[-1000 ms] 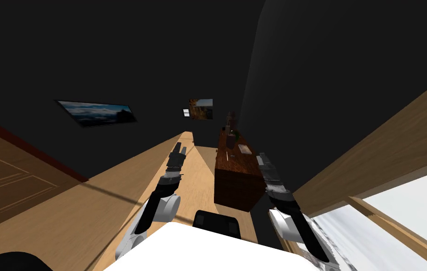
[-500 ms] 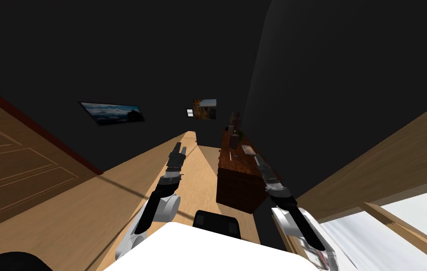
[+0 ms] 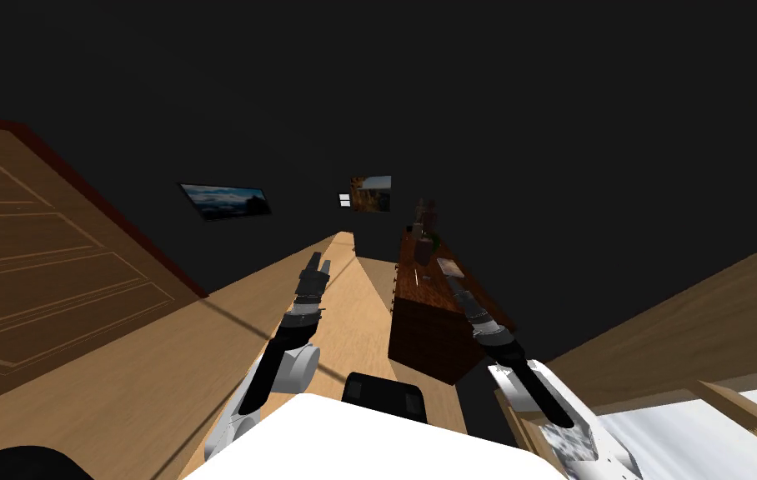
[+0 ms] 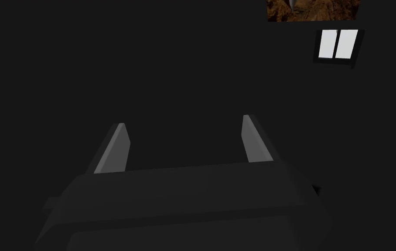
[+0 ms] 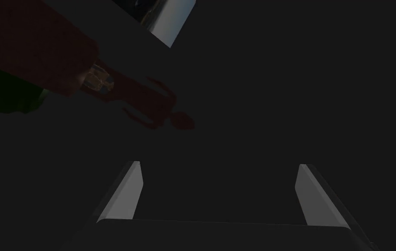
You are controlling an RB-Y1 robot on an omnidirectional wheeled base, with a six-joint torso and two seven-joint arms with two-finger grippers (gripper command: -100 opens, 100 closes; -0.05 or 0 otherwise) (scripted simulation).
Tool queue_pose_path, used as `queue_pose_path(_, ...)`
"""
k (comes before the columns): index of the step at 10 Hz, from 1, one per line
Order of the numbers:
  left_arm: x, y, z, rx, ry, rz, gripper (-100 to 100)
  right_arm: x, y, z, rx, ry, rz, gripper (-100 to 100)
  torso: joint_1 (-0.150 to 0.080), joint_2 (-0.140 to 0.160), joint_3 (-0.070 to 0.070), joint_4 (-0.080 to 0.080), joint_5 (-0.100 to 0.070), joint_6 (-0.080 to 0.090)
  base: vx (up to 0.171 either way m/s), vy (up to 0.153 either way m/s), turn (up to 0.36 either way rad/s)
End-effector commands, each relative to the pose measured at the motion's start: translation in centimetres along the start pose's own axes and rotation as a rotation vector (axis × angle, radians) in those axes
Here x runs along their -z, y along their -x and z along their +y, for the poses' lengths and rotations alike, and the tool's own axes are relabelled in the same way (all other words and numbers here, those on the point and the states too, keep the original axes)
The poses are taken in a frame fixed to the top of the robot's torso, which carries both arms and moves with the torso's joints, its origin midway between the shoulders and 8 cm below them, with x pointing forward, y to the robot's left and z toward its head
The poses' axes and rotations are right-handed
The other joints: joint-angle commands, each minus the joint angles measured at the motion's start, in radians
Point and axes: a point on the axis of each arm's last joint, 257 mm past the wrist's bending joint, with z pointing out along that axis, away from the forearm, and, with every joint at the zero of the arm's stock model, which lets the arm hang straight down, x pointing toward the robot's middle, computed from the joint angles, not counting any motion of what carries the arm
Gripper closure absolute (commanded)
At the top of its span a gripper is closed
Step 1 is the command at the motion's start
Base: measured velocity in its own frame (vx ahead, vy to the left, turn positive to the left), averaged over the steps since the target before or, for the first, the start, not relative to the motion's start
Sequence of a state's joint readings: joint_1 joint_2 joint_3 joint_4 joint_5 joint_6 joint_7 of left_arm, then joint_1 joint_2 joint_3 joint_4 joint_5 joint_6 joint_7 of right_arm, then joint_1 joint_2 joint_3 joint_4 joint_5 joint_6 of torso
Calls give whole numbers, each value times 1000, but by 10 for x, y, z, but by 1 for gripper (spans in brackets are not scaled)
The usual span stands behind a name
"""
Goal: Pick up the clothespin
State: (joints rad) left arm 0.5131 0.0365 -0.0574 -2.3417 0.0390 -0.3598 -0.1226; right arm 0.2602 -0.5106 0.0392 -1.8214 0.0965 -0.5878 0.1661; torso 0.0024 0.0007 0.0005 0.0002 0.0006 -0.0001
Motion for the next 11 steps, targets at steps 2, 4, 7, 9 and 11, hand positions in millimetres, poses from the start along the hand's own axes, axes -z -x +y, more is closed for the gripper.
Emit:
queue_pose_path(2, 0, 0, 0, 0, 0, 0, 0, 4, -8, -22, 78, -7, 80, -100, -1, 0, 0, 0, 0, 1, -14, 41, 103)
queue_pose_path(4, 0, 0, 0, 0, 0, 0, 0, 8, -12, -35, 143, -6, 143, -100, 0, 0, 0, 0, 0, 1, -10, 45, 122)
queue_pose_path(7, 0, 0, 0, 0, 0, 0, 0, 16, -14, -55, 217, -18, 218, -100, -2, 0, 0, 0, 0, 1, -2, 32, 91)
queue_pose_path(9, 0, 0, 0, 0, 0, 0, 0, 25, -17, -75, 276, -34, 280, -100, 0, -1, 0, 0, 0, 1, 1, 52, 151)
queue_pose_path(11, 0, 0, 0, 0, 0, 0, 0, 33, -18, -90, 342, -36, 347, -100, 0, -1, -1, 0, 0, 1, 12, 50, 108)
